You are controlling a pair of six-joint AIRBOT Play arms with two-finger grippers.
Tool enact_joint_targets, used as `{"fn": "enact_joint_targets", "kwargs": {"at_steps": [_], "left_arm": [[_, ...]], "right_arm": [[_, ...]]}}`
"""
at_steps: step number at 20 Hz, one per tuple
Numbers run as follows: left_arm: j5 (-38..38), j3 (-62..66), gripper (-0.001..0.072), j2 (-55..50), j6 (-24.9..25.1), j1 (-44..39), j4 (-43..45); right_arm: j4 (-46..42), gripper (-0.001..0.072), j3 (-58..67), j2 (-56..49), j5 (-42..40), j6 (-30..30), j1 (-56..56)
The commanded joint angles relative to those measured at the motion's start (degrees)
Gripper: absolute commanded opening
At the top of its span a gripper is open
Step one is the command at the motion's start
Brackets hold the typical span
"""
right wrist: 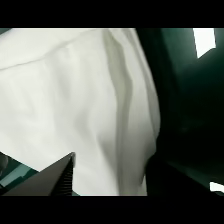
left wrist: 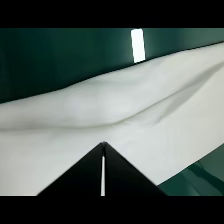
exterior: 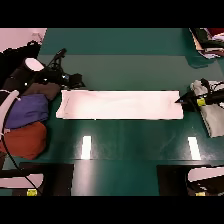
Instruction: Fold the shirts.
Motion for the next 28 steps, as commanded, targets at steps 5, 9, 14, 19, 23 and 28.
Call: {"fn": "enact_joint_targets", "kwargs": {"at_steps": [5, 9, 14, 19, 23, 28], "left_arm": [[10.05, 0.72, 0.0024, -6.95, -1.62, -12.79, -1.14], [8.92, 6.78, 0.0024, -13.51, -2.03, -18.51, -1.29], [7.89, 13.66, 0.0024, -20.37, -2.67, -22.21, -1.18], [7.04, 14.84, 0.0024, -22.38, -2.95, -22.32, -0.52], [6.95, 14.84, 0.0024, -22.27, -2.93, -22.29, -0.28], [3.17, 16.39, 0.0024, -17.16, -3.26, -17.05, 3.76]], "right_arm": [[2.25, 0.0018, 5.31, 0.02, 2.23, -3.17, 7.08], [2.36, 0.0017, 14.36, 4.85, 5.62, 0.2, 10.38], [7.69, 0.0017, 24.37, 10.67, 5.95, 2.62, 17.53], [10.19, 0.0017, 33.0, 10.88, 5.57, 3.52, 25.24], [10.19, 0.0017, 36.02, 10.88, 3.67, 3.5, 30.29], [10.27, 0.0018, 36.09, 10.86, -1.66, 3.45, 36.89]]}}
